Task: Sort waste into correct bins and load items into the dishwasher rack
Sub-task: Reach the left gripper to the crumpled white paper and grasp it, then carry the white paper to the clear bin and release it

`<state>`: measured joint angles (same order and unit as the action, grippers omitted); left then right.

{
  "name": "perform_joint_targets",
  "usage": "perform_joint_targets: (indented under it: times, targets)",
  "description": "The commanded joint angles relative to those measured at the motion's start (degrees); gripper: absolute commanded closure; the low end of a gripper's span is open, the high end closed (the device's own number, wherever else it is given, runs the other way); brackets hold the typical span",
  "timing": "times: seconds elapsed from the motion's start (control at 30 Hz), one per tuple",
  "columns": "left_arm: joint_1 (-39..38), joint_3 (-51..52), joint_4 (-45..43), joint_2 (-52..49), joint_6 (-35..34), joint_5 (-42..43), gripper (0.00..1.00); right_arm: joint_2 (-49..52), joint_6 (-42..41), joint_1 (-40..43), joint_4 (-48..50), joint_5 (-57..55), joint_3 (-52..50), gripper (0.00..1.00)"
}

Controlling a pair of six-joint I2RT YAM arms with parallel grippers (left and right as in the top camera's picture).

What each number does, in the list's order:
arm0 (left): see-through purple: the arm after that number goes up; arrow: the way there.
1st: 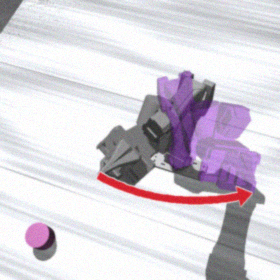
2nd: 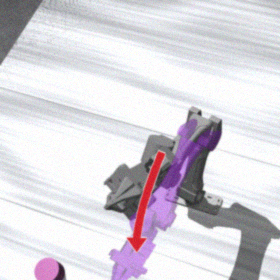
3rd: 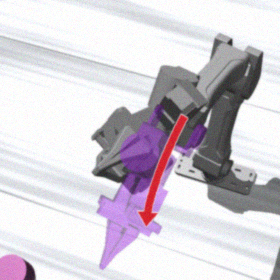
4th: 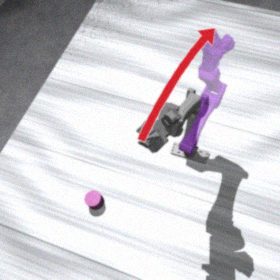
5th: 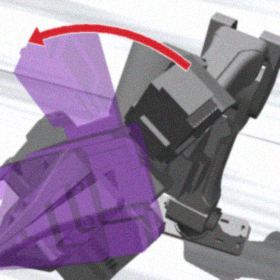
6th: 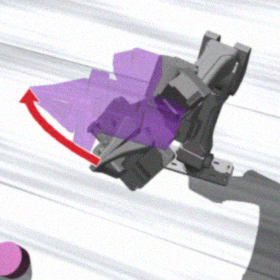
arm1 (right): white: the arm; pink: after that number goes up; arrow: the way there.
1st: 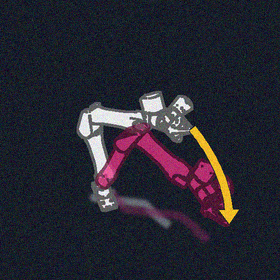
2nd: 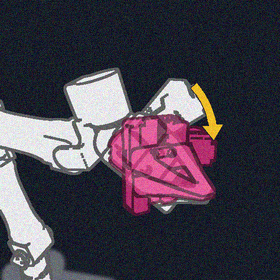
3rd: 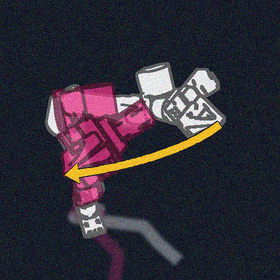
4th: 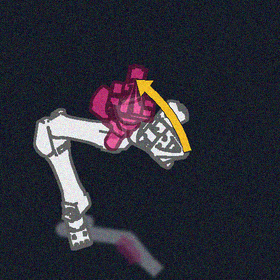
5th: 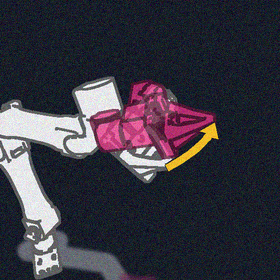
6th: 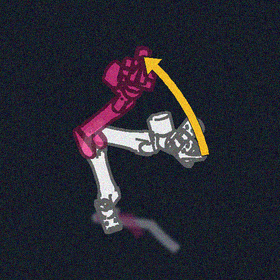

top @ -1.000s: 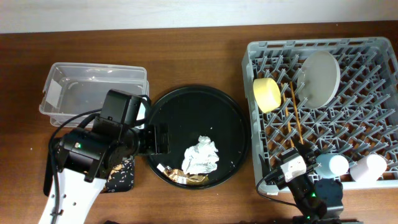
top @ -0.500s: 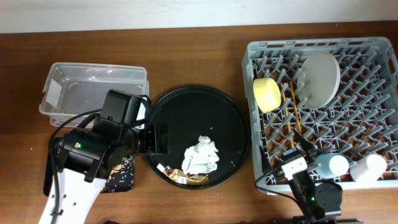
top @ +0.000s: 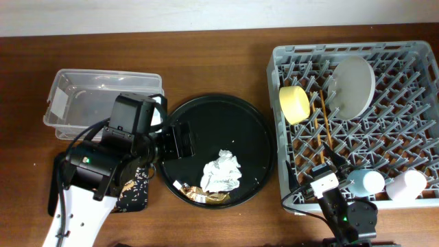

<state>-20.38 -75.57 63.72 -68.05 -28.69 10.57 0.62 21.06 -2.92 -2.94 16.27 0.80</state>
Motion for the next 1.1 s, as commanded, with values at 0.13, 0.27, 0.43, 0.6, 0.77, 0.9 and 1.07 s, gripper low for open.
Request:
perform_joint_targets:
  times: [0.13, 0.27, 0.43, 0.6, 0.77, 0.9, 1.07]
  targets:
    - [-8.90, 0.87, -1.53, -8.24, 3.13, 0.28, 0.05, -0.31, -0.31, 0.37, -0.07, -0.46, -0.48, 0.02]
    - [-19.71, 1.29, -4.09, -23.67, 3.06, -9.09, 0.23, -0.31, -0.31, 0.37, -0.07, -0.46, -0.48, 0.02]
    - [-24.11, 1.29, -9.20, -36.94, 3.06, -11.76, 0.35, -0.31, -0.31, 0.37, -0.07, -0.46, -0.48, 0.02]
    - [-25.46, 1.18, -11.28, -43.63, 3.04, -11.91, 0.95, -0.31, -0.31, 0.37, -0.07, -0.46, -0.48, 0.02]
    - [-22.75, -8.83, -4.70, -39.50, 2.38, -13.09, 1.00, -0.31, -0.31, 0.37, -0.07, -0.46, -0.48, 0.02]
    - [-14.23, -15.34, 2.62, -32.61, 2.40, -16.44, 1.00, -0.31, -0.31, 0.37, -0.07, -0.46, -0.48, 0.02]
    - [4.48, -15.34, 5.29, -30.25, 2.45, -19.43, 1.00, -0.31, -0.31, 0.37, -0.07, -0.46, -0.48, 0.02]
